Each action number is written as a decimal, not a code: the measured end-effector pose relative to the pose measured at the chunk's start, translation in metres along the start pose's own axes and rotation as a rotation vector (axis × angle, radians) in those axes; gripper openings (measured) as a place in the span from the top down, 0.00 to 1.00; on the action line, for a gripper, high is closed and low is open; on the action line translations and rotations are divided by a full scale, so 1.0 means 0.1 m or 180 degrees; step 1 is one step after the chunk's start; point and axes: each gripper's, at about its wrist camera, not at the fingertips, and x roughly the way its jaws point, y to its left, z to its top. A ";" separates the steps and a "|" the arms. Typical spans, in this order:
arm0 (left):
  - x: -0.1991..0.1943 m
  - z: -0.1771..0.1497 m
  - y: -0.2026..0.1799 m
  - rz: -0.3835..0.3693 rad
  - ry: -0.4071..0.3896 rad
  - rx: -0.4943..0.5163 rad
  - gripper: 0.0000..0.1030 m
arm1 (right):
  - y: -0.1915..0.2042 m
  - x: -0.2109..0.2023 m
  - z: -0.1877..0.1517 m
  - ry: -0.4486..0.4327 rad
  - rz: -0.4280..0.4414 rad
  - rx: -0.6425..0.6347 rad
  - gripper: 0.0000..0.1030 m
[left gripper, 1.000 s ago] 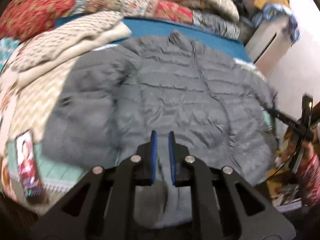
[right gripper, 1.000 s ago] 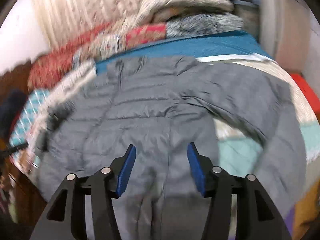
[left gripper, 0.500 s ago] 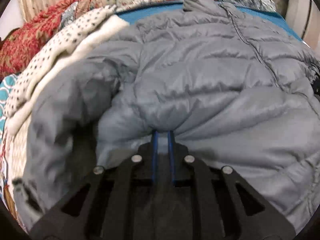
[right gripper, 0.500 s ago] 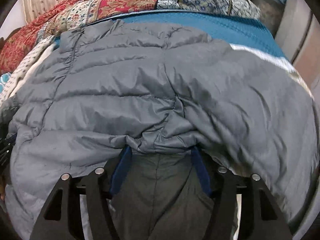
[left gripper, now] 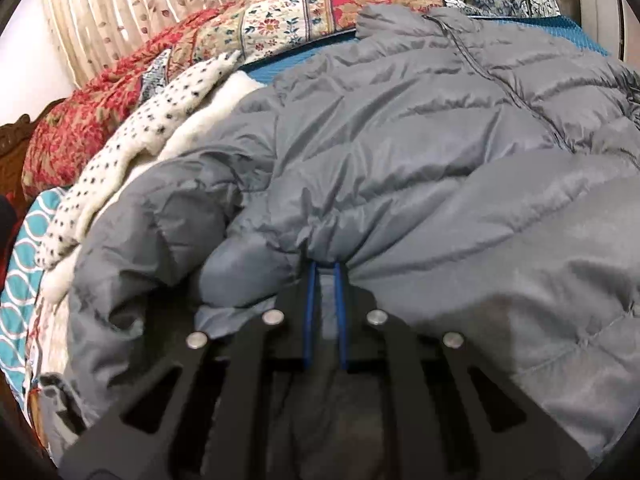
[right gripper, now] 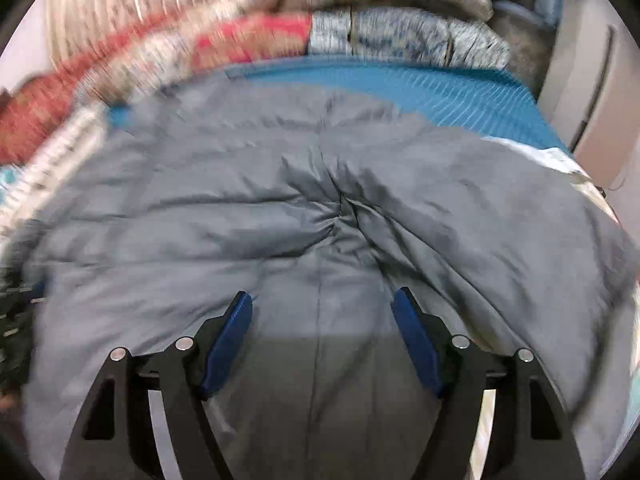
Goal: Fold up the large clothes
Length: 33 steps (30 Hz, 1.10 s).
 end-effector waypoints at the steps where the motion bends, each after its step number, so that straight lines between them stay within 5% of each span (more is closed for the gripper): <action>1: 0.00 0.00 0.00 -0.0002 0.0000 0.0002 0.91 | 0.00 -0.21 -0.14 -0.0057 0.0104 0.0033 0.56; 3: 0.00 -0.01 -0.01 0.0006 0.0004 0.0016 0.91 | 0.00 -0.38 -0.46 0.0082 0.0282 0.0102 0.57; 6: 0.00 0.02 -0.01 0.0030 0.0036 0.0045 0.91 | -0.04 -0.29 -0.96 0.0582 0.0138 0.0207 0.57; 10: -0.23 0.08 0.13 -0.0164 0.0237 -0.0158 0.91 | -0.13 -0.47 -1.21 0.0355 0.0180 0.0437 0.57; 14: -0.99 0.03 0.30 -0.0483 -0.0223 -0.0438 0.88 | -0.14 -0.79 -1.09 0.0158 0.0123 0.0550 0.57; 15: -1.16 -0.01 0.31 -0.0549 -0.0322 -0.0460 0.84 | -0.12 -0.90 -1.09 0.0034 0.0042 0.0478 0.57; 17: -1.43 -0.15 0.29 -0.0658 -0.0491 -0.0470 0.53 | -0.08 -1.06 -1.12 -0.0088 -0.0026 0.0354 0.57; 18: -1.51 -0.25 0.24 -0.0708 -0.0543 -0.0406 0.50 | -0.08 -1.07 -1.18 -0.0042 0.0020 0.0342 0.57; 22: -1.36 -0.60 -0.18 -0.0693 -0.0298 0.0055 0.50 | -0.27 -0.75 -1.56 0.0394 0.0121 0.0503 0.57; 24: -1.10 -0.81 -0.35 -0.0633 -0.0049 0.0126 0.49 | -0.27 -0.77 -1.67 0.0069 0.0178 0.0392 0.58; 25: -1.07 -0.88 -0.36 -0.0624 -0.0145 0.0080 0.48 | -0.24 -0.77 -1.68 0.0023 0.0146 0.0335 0.59; 33: -0.96 -0.80 -0.24 -0.0769 -0.0033 -0.0130 0.38 | -0.14 -0.69 -1.64 0.0034 0.0196 0.0216 0.74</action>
